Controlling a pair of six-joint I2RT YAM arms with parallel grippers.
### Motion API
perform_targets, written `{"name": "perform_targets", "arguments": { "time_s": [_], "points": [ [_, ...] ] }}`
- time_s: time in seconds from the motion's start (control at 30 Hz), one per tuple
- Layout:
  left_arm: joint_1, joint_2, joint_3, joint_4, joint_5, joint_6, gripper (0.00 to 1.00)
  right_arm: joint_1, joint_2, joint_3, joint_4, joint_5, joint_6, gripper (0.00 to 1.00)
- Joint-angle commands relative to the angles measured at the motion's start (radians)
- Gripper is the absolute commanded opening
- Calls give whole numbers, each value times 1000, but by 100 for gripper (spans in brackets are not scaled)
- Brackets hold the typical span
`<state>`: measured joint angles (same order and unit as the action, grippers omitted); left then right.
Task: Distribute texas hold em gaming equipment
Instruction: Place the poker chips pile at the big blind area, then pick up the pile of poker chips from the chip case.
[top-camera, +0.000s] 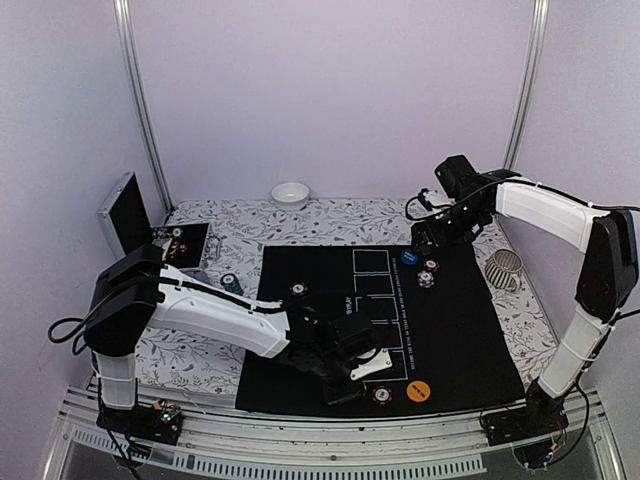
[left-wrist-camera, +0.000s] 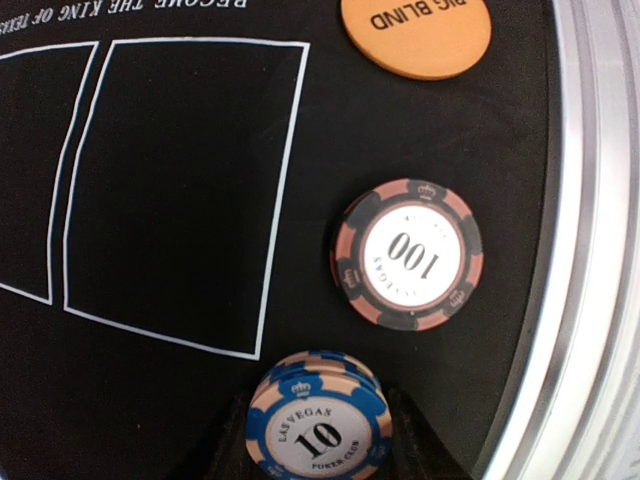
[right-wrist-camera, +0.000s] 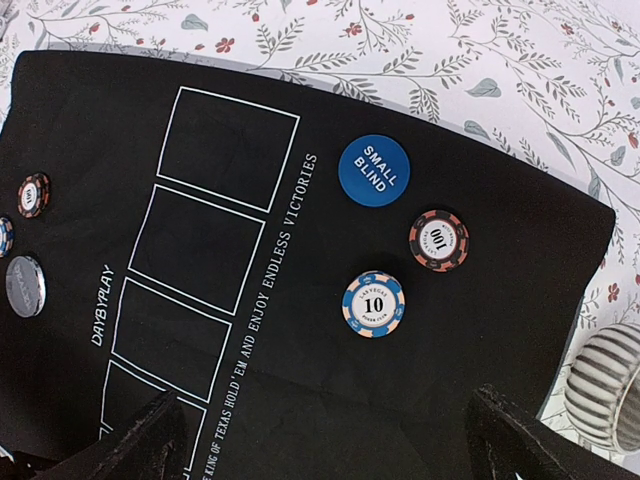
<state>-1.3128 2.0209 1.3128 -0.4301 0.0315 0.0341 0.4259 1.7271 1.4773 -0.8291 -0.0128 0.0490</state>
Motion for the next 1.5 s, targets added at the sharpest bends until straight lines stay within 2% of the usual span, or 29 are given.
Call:
{"name": "perform_targets", "arguments": {
  "time_s": [0.0, 0.03, 0.13, 0.37, 0.47, 0.63, 0.73, 0.87, 0.93, 1.03, 1.3, 1.47],
  "points": [
    [-9, 24, 2, -56, -26, 8, 32, 4, -25, -6, 12, -13, 5, 99],
    [-9, 13, 1, -55, -29, 7, 40, 4, -27, -5, 13, -13, 4, 99],
    [-7, -13, -8, -46, -55, 6, 53, 4, -27, -6, 11, -16, 3, 99],
    [-6, -42, 17, -55, -44, 6, 67, 4, -25, -8, 13, -24, 2, 99],
    [-4, -119, 16, -26, -66, 14, 78, 4, -20, -5, 13, -15, 3, 99],
    [24, -248, -11, 31, -83, 1, 81, 5, -58, -1, 29, 54, 22, 99],
    [64, -326, -7, 22, -156, -56, 86, 3, -108, -6, 56, 120, 39, 99],
    [223, -399, 25, -86, -197, -215, 90, 2, -185, -23, 103, 173, 57, 99],
    [314, -440, 24, -147, -256, -300, 97, 2, -233, -43, 133, 179, 63, 99],
    [444, -486, -2, -241, -352, -370, 98, -2, -288, -74, 168, 167, 61, 99],
    [755, -490, -110, -270, -324, -385, 98, -1, -300, -96, 170, 139, 48, 99],
    [824, -410, -167, -206, -287, -353, 98, -2, -294, -104, 170, 147, 45, 99]
  ]
}}
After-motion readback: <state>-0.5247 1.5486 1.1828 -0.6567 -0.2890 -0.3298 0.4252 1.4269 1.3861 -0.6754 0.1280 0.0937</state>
